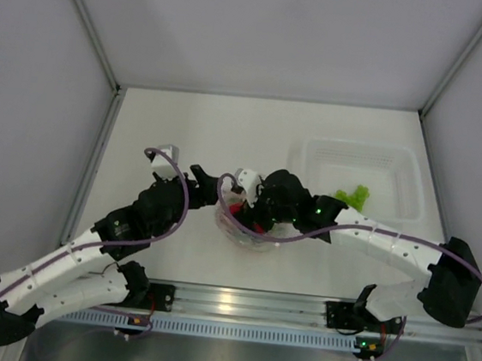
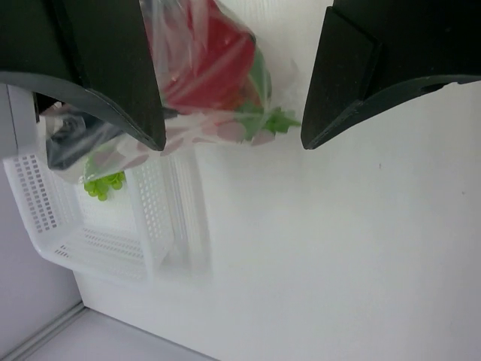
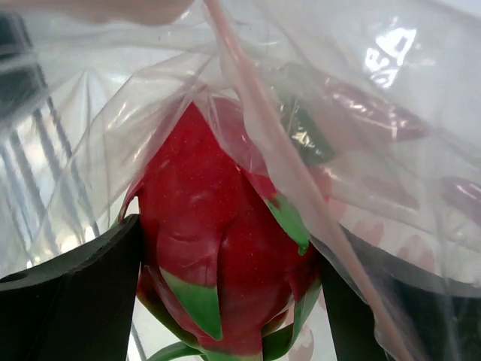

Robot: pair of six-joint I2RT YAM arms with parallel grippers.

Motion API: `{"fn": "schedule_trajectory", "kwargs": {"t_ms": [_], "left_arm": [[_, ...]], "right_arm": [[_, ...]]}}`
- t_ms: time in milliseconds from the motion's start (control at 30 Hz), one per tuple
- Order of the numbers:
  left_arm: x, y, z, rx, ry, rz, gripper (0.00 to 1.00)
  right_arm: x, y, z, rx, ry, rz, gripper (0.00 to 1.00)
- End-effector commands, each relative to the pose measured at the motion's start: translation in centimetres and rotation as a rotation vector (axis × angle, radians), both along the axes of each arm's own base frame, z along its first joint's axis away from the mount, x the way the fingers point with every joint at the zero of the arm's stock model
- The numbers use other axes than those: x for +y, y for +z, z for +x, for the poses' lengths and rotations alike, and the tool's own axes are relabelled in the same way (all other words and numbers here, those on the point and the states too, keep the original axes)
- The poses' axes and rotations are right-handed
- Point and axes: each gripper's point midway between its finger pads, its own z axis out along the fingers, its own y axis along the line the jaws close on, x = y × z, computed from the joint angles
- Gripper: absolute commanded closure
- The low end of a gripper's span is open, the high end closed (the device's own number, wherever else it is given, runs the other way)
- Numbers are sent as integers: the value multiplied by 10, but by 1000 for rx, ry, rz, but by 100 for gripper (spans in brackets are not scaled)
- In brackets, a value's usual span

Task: Open the zip-top bag and remove the fake food
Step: Pick up the fake fruit from the zipper food storage bag.

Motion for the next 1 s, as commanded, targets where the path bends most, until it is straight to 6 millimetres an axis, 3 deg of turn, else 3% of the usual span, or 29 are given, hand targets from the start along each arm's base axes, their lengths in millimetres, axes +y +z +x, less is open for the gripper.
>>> {"fn": "schedule_trajectory", "kwargs": {"t_ms": [0,100,233,267,300,333,400,600,733,833,967], "left_arm": [[-1,25,2,-26,-100,10,22],[-8,38,-1,-40,-186,-13,23],[-37,45,-17,-67,-417,-27,23],[-46,49,-25,-91,-497,-31,25],[-61,49,-46,-103,-651,-52,30],[-68,64,-52,-172,-714,-78,32],[-76,70,-68,-221,-825,-82,32],[-90,95,-87,-380,-998,-93,33],[-93,90,-75,-360,-961,-75,35],[-101,76,-78,-307,-1023,-73,42],[-104,66,-86,-286,-1086,-70,42]], "right_arm": [[10,49,-22,-192,272,87,100],[2,53,-29,-243,322,98,100],[-11,58,-51,-312,450,134,100],[-13,66,-54,-338,461,155,100],[-15,65,-56,-336,468,150,100],[-16,64,-59,-327,481,148,100],[-20,59,-63,-287,498,110,100],[-17,50,-66,-158,507,29,100],[-16,47,-68,-139,507,25,100],[-16,52,-66,-155,485,53,100],[-17,52,-57,-150,434,35,100]]}}
